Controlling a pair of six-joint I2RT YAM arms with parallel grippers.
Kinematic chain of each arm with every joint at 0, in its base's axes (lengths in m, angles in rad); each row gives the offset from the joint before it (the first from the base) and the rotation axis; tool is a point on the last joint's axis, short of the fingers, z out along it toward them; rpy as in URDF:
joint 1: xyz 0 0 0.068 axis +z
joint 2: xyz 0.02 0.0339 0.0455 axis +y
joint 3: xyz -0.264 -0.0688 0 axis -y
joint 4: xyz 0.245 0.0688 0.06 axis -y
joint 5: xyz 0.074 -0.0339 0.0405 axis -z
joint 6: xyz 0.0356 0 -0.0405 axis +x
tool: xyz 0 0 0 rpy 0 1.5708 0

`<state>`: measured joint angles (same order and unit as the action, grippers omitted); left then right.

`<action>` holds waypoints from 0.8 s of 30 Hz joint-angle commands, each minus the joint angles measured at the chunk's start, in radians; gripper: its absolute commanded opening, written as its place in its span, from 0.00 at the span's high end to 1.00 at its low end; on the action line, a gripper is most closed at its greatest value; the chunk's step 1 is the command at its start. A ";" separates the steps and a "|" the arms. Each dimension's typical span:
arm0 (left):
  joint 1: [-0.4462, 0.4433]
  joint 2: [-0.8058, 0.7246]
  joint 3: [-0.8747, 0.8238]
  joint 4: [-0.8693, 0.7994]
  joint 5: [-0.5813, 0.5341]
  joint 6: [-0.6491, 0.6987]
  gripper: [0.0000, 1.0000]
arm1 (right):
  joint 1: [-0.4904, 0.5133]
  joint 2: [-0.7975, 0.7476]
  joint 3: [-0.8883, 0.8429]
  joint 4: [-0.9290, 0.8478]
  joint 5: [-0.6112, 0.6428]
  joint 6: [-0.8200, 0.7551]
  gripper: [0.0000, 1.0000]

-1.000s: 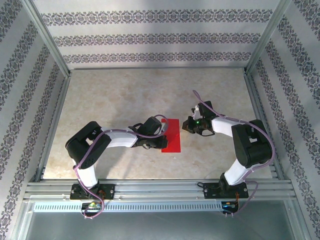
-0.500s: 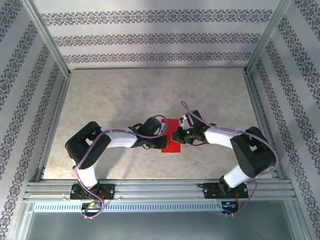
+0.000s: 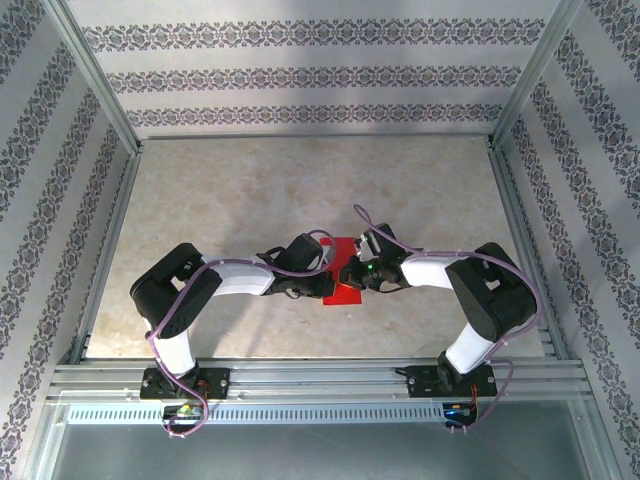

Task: Fold a paper plane with a square sheet of paper (fold left side to right side)
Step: Fold the triangle a second time at the center of the table.

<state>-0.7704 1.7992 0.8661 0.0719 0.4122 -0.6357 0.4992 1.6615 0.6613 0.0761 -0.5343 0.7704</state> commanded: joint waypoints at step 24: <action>0.000 0.041 -0.029 -0.171 -0.050 0.005 1.00 | -0.213 0.104 0.101 -0.093 0.022 -0.138 1.00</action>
<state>-0.7704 1.8000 0.8692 0.0639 0.4095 -0.6353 0.3447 1.7233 0.7330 0.0032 -0.6167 0.6727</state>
